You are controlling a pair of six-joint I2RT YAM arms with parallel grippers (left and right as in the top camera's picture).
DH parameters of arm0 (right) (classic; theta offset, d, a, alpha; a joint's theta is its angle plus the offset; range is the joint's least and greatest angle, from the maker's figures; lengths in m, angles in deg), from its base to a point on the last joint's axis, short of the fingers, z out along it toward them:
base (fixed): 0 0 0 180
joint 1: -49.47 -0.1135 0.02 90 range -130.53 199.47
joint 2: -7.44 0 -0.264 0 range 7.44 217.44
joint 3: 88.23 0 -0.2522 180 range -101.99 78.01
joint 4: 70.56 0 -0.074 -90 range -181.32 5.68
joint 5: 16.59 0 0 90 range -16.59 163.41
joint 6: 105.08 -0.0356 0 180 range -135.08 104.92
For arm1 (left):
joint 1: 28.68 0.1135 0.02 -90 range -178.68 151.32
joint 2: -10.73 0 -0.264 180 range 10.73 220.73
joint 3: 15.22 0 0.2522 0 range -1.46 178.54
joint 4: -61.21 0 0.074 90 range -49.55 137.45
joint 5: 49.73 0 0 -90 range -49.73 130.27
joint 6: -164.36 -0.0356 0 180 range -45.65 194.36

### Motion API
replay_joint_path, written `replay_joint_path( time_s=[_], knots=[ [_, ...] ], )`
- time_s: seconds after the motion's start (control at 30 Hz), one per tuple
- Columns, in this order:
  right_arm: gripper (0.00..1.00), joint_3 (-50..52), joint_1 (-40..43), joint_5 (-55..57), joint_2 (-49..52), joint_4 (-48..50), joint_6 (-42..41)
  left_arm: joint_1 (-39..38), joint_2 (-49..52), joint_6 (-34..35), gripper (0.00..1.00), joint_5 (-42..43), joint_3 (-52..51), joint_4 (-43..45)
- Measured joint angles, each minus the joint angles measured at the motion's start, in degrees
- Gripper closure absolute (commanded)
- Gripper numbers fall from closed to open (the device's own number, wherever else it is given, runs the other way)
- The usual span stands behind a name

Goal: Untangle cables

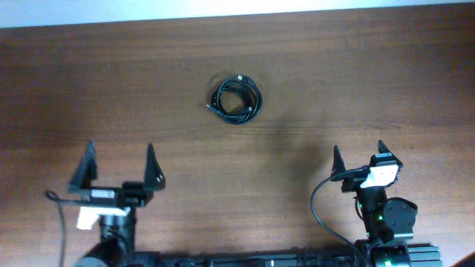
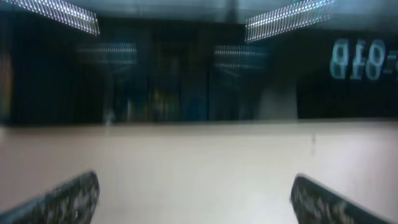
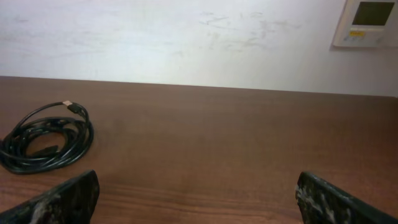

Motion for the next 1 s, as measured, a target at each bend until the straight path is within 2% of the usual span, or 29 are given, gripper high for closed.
replay_joint_path(
  time_s=[0.03,0.07,0.1,0.23,0.27,0.3,0.33,0.47,0.6,0.67,0.77,0.83,0.9,0.93,1.0],
  knots=[
    [0.02,0.0,0.0,0.0,0.1,0.0,0.0,0.0,5.9,-1.7,0.01,0.0,8.5,-6.6],
    [0.02,0.0,0.0,0.0,0.2,0.0,0.0,0.0,8.2,-2.2,0.01,0.2,12.3,-10.7],
    [0.02,0.0,0.0,0.0,0.0,0.0,0.0,0.0,12.6,-3.0,0.01,0.8,19.6,-20.5],
    [0.01,0.0,0.0,0.0,0.1,0.0,0.0,0.0,37.2,-6.5,0.01,5.2,47.8,-49.5],
    [0.02,0.0,0.0,0.0,0.1,0.0,0.0,0.0,41.0,-6.7,0.01,5.7,51.1,-52.5],
    [0.02,0.0,0.0,0.0,0.1,0.0,0.0,0.0,49.4,-7.1,0.01,7.9,59.2,-61.2],
    [0.02,0.0,0.0,0.0,0.1,0.0,0.0,0.0,53.8,-7.4,0.01,10.0,62.0,-63.0],
    [0.02,0.0,0.0,0.0,0.0,0.0,0.0,0.1,67.9,-7.6,0.01,23.2,65.9,-64.5],
    [0.02,0.0,0.0,-0.1,0.0,0.5,-0.1,0.1,80.3,-4.4,0.01,28.8,65.9,-65.2],
    [0.02,0.0,0.0,-6.3,0.0,3.1,-5.8,0.1,85.5,-0.3,0.01,31.5,65.9,-65.4],
    [0.02,0.0,0.0,-26.4,0.1,2.8,-24.7,-0.1,91.4,2.4,0.01,34.8,65.9,-64.7],
    [0.02,0.0,0.0,-33.4,0.3,11.9,-33.4,-0.6,95.2,3.1,0.04,35.7,65.9,-62.3],
    [0.02,-1.0,0.0,-36.6,0.1,19.8,-37.2,-1.3,98.3,3.5,0.07,35.9,65.9,-58.1],
    [0.02,-2.9,0.0,-36.7,0.1,18.4,-37.7,-1.6,99.6,3.6,0.07,35.7,65.9,-56.3],
    [0.02,-12.1,0.1,-34.8,1.0,6.8,-34.9,-2.5,101.4,4.1,0.06,34.6,65.9,-49.7]
  ],
)
